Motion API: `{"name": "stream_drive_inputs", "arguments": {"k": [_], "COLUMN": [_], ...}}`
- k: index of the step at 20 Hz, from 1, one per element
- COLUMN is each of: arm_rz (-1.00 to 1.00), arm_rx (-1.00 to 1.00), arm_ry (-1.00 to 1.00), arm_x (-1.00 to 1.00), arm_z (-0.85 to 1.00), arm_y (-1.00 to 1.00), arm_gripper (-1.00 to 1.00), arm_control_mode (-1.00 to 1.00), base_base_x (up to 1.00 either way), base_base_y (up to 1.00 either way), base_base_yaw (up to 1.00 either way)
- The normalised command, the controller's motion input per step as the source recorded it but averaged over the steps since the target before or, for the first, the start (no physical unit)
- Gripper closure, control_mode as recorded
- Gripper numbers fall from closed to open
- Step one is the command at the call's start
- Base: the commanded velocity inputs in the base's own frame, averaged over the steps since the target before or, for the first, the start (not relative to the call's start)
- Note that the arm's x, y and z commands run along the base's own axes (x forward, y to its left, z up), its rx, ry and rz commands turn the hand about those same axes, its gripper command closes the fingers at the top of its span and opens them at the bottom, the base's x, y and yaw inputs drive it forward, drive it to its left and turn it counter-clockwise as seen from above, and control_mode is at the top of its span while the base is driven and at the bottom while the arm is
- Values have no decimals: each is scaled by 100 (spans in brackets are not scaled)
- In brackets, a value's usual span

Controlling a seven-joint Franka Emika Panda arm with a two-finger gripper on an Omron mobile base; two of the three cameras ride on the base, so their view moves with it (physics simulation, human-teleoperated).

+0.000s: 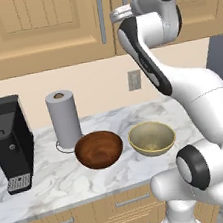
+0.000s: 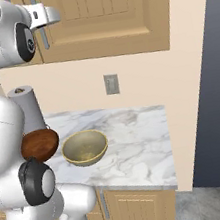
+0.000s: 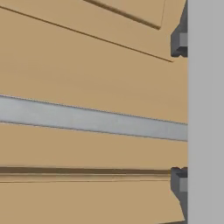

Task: Open the cabinet. Pick the bowls from the counter and place them in the cabinet. Then close the cabinet.

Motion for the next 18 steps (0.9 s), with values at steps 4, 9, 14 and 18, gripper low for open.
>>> {"name": "stream_drive_inputs", "arguments": {"k": [4,9,14,18], "arm_rz": [0,0,-2,-6], "arm_rx": [0,0,0,0], "arm_ry": [0,0,0,-4], "arm_x": [33,30,22,6], "arm_z": [0,0,0,0], "arm_y": [0,0,0,0], "arm_gripper": [-100,-100,-100,-100], "arm_control_mode": [-100,-100,-100,-100], "base_base_x": [0,0,0,0], "base_base_y": [0,0,0,0], "base_base_yaw": [0,0,0,0]}}
